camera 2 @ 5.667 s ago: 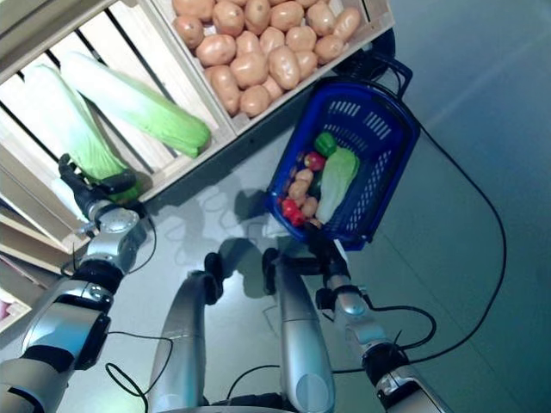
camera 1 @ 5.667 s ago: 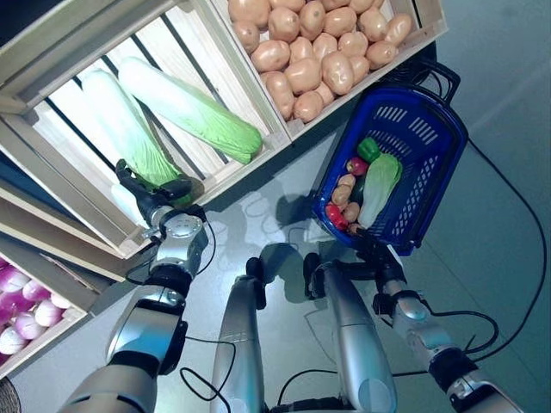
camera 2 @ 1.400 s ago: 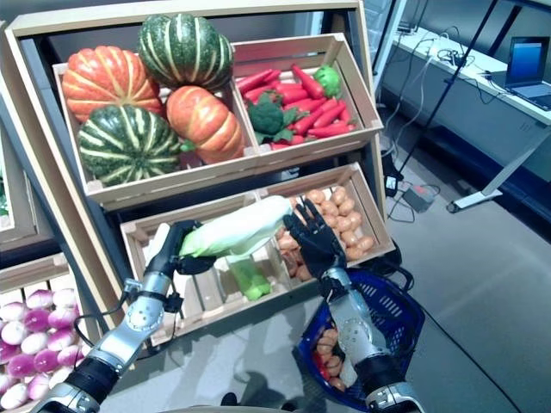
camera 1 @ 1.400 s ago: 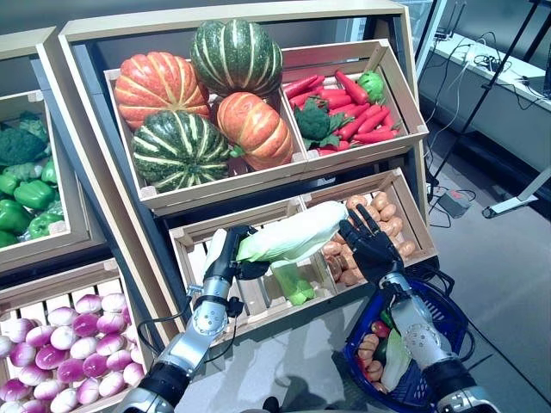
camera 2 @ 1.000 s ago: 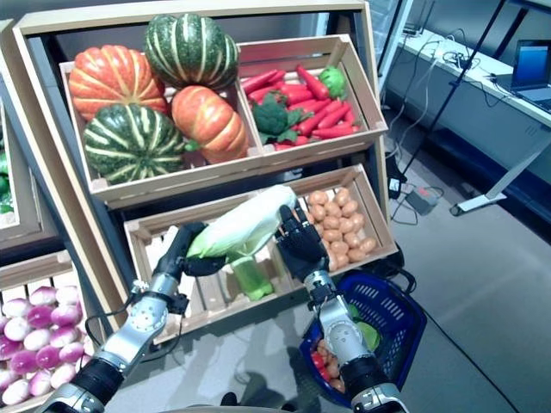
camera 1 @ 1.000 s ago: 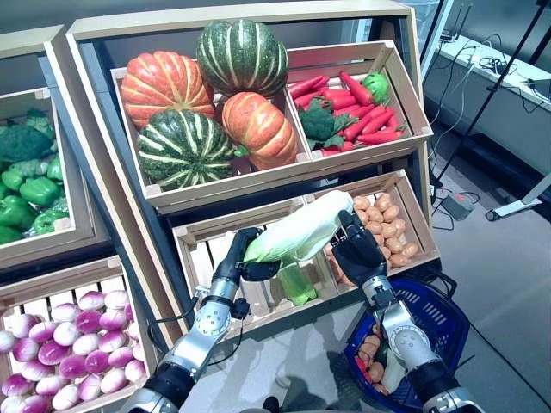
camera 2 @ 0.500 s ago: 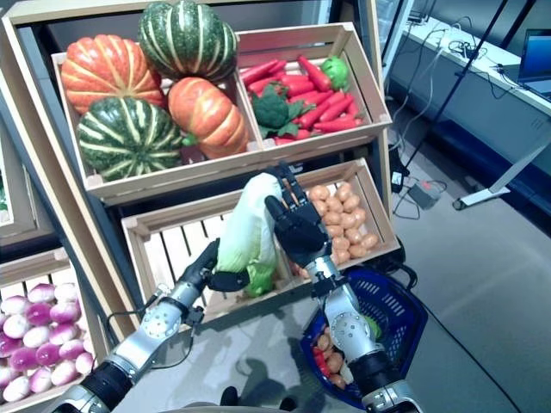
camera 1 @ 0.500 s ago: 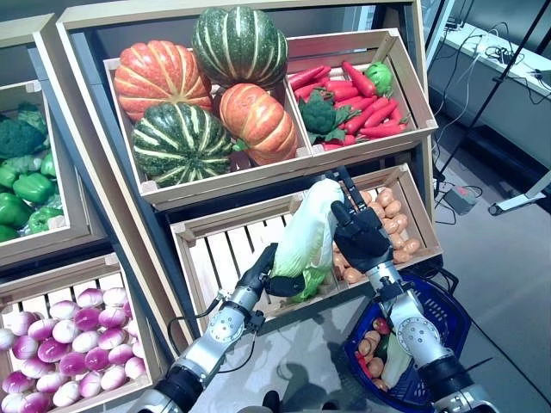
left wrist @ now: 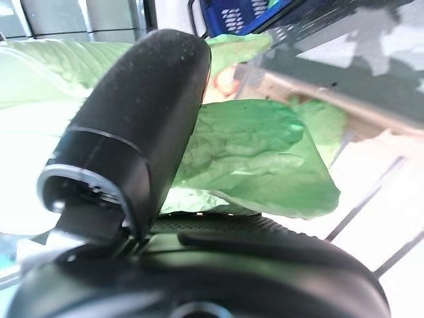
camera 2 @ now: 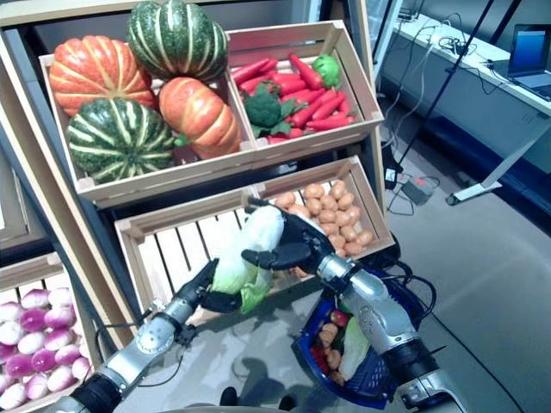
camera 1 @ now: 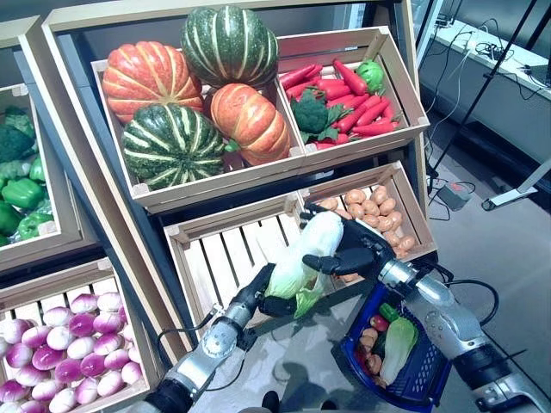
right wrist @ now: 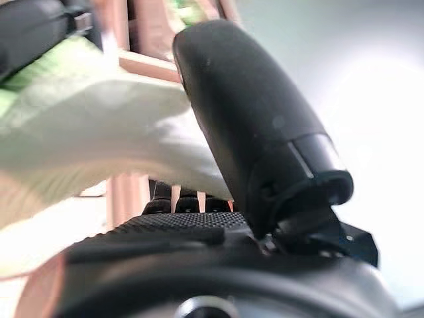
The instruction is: Put vegetables into the basket
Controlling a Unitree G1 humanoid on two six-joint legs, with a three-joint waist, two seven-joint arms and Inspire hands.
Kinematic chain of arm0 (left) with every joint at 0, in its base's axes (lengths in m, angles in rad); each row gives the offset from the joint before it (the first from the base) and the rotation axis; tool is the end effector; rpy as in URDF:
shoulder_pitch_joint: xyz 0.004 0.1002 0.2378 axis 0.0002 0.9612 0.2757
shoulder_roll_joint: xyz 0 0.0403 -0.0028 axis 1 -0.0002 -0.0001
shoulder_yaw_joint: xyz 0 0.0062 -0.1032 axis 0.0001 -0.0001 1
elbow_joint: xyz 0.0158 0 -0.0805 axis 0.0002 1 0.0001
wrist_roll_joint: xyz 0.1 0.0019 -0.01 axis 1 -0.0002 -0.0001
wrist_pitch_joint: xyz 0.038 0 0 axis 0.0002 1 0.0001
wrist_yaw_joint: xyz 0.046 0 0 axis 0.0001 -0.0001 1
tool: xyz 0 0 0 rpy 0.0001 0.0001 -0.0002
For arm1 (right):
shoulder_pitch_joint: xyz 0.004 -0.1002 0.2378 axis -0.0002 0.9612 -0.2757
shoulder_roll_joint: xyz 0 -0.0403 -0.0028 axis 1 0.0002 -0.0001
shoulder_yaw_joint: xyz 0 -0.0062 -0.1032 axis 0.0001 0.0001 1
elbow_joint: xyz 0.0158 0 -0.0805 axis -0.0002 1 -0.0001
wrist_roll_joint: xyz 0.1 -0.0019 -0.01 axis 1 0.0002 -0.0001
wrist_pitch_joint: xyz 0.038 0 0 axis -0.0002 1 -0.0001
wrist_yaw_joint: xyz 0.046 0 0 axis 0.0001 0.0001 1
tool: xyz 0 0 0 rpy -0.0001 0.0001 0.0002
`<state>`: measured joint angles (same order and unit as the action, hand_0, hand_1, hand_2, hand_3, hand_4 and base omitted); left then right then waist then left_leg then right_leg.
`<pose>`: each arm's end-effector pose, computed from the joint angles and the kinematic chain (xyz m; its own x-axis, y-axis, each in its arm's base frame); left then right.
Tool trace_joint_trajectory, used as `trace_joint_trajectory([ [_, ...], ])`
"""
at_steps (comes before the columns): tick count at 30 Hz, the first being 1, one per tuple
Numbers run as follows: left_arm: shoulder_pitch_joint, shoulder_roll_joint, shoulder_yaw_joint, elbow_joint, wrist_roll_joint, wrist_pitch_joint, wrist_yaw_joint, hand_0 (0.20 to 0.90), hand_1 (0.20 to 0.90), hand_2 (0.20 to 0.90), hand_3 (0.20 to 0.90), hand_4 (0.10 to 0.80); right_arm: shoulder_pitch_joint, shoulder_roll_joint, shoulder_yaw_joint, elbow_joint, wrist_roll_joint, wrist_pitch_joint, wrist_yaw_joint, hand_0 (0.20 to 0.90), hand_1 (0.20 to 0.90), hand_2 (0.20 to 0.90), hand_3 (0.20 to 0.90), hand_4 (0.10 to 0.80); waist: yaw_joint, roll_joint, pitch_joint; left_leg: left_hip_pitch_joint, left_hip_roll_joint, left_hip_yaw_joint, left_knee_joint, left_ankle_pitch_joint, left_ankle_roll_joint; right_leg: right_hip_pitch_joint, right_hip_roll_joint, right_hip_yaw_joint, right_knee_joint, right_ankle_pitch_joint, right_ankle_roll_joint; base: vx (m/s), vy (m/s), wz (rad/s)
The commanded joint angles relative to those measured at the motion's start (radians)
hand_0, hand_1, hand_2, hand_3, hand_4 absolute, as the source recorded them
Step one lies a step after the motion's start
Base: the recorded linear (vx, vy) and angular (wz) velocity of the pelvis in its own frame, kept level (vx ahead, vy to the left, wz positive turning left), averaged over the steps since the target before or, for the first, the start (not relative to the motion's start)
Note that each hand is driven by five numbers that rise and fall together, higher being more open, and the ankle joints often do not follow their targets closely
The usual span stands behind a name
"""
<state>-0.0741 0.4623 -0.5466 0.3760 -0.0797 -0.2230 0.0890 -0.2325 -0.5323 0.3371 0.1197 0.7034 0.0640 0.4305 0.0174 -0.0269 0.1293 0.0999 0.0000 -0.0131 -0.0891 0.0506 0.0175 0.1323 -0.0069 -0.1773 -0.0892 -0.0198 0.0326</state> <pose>0.1843 0.1700 -0.0166 0.9084 -0.3231 -0.2654 0.4066 0.8307 0.3803 0.2400 -0.1867 0.0648 0.7482 0.6610 -0.0575 -0.6462 0.7456 0.1629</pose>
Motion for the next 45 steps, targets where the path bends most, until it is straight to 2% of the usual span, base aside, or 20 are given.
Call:
trace_joint_trajectory([
  [1,-0.14,-0.044,-0.024,-0.018,0.02,-0.12,0.005,0.3,0.3,0.3,0.3,0.4,-0.11,0.036,0.019,-0.058,0.01,-0.044,-0.008,0.9,0.9,0.9,0.9,0.8,-0.01,-0.037,-0.032,0.025,-0.042,0.037,0.002,-0.112,0.039,0.019,0.015,0.011,0.002,-0.015,-0.036,0.0,0.0,0.0],
  [7,-0.135,-0.053,-0.025,-0.028,0.031,-0.152,0.001,0.3,0.3,0.3,0.3,0.4,-0.099,0.118,0.007,-0.007,0.137,-0.026,0.0,0.9,0.9,0.9,0.9,0.8,0.002,-0.033,-0.032,0.03,-0.044,0.025,0.002,-0.112,0.039,0.028,0.013,0.002,0.002,-0.018,-0.037,0.0,0.0,0.0],
  [15,-0.127,-0.06,-0.037,-0.048,0.029,-0.154,-0.002,0.3,0.3,0.3,0.3,0.4,-0.083,0.199,-0.019,0.005,0.202,-0.076,-0.031,0.9,0.9,0.9,0.9,0.8,0.006,-0.027,-0.031,0.027,-0.043,0.022,0.002,-0.111,0.038,0.027,0.012,-0.003,0.002,-0.018,-0.036,0.0,0.0,0.0],
  [16,-0.127,-0.061,-0.039,-0.048,0.029,-0.155,0.002,0.3,0.3,0.3,0.3,0.4,-0.083,0.205,-0.021,0.001,0.216,-0.089,-0.043,0.641,0.641,0.641,0.641,0.627,0.006,-0.026,-0.03,0.027,-0.043,0.023,0.002,-0.111,0.039,0.027,0.012,-0.003,0.002,-0.018,-0.036,0.0,0.0,0.0],
  [17,-0.127,-0.061,-0.042,-0.05,0.029,-0.153,0.005,0.3,0.3,0.3,0.3,0.4,-0.083,0.213,-0.024,-0.001,0.224,-0.103,-0.049,0.505,0.505,0.505,0.505,0.536,0.006,-0.024,-0.029,0.028,-0.043,0.023,0.002,-0.111,0.039,0.027,0.012,-0.004,0.002,-0.018,-0.035,0.0,0.0,0.0],
  [18,-0.127,-0.062,-0.044,-0.051,0.029,-0.15,0.006,0.3,0.3,0.3,0.3,0.4,-0.083,0.219,-0.027,-0.003,0.236,-0.119,-0.052,0.326,0.326,0.326,0.326,0.417,0.006,-0.023,-0.029,0.029,-0.043,0.024,0.002,-0.111,0.039,0.028,0.012,-0.004,0.002,-0.018,-0.035,0.0,0.0,0.0],
  [19,-0.127,-0.063,-0.045,-0.051,0.029,-0.149,0.007,0.3,0.3,0.3,0.3,0.4,-0.082,0.228,-0.033,-0.006,0.25,-0.13,-0.056,0.3,0.3,0.3,0.3,0.4,0.005,-0.022,-0.03,0.029,-0.043,0.023,0.002,-0.112,0.039,0.028,0.011,-0.004,0.002,-0.019,-0.035,0.0,0.0,0.0],
  [25,-0.133,-0.072,-0.059,-0.049,0.034,-0.14,0.022,0.3,0.3,0.3,0.3,0.4,-0.092,0.27,-0.048,-0.004,0.266,-0.16,-0.086,0.3,0.3,0.3,0.3,0.4,0.004,-0.016,-0.033,0.029,-0.043,0.025,0.002,-0.112,0.04,0.028,0.01,-0.003,0.002,-0.02,-0.035,0.0,0.0,0.0],
  [37,-0.128,-0.069,-0.061,-0.052,0.032,-0.134,0.022,0.3,0.3,0.3,0.3,0.4,-0.091,0.26,-0.051,-0.01,0.264,-0.165,-0.078,0.3,0.3,0.3,0.3,0.4,0.001,-0.015,-0.035,0.029,-0.041,0.031,0.002,-0.112,0.04,0.026,0.011,0.001,0.002,-0.02,-0.035,0.0,0.0,0.0],
  [38,-0.128,-0.068,-0.062,-0.049,0.029,-0.133,0.031,0.561,0.561,0.561,0.561,0.574,-0.09,0.258,-0.051,-0.01,0.264,-0.168,-0.079,0.3,0.3,0.3,0.3,0.4,0.0,-0.015,-0.035,0.03,-0.041,0.032,0.002,-0.112,0.039,0.026,0.011,0.002,0.002,-0.02,-0.035,0.0,0.0,0.0],
  [39,-0.128,-0.068,-0.061,-0.045,0.02,-0.126,0.031,0.9,0.9,0.9,0.9,0.8,-0.091,0.256,-0.052,-0.011,0.264,-0.171,-0.081,0.3,0.3,0.3,0.3,0.4,0.0,-0.015,-0.035,0.032,-0.041,0.033,0.002,-0.113,0.039,0.027,0.011,0.001,0.002,-0.019,-0.035,0.0,0.0,0.0],
  [45,-0.109,-0.081,-0.042,-0.02,-0.036,-0.077,0.024,0.9,0.9,0.9,0.9,0.8,-0.083,0.244,-0.072,-0.012,0.245,-0.179,-0.086,0.3,0.3,0.3,0.3,0.4,-0.003,-0.016,-0.037,0.031,-0.039,0.039,0.002,-0.114,0.039,0.024,0.013,0.006,0.002,-0.018,-0.033,0.0,0.0,0.0],
])
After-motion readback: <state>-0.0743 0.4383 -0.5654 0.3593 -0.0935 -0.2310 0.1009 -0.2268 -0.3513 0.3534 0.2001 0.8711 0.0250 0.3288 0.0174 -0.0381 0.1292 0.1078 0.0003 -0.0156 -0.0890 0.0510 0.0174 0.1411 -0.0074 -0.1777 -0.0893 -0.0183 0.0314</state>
